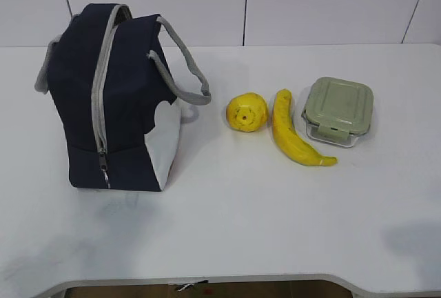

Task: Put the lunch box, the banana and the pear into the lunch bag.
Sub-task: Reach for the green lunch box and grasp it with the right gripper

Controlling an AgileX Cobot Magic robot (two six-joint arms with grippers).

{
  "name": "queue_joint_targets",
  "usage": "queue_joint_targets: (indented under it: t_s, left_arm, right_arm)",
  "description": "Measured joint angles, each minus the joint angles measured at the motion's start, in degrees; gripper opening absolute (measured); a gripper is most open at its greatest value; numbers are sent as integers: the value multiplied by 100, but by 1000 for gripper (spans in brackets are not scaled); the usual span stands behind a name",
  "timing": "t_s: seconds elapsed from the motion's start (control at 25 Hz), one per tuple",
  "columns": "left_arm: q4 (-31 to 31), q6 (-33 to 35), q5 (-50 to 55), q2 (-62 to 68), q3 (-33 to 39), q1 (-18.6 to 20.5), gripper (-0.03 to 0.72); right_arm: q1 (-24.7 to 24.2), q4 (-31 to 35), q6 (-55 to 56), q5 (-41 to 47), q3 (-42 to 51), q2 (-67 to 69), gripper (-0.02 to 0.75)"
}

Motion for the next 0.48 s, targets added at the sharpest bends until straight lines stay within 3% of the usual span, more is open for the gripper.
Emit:
queue_joint_targets:
  t_s: [0.48]
  left_arm:
    - [0,0,0,0,0,0,236]
  right_arm:
    - [0,0,0,0,0,0,296]
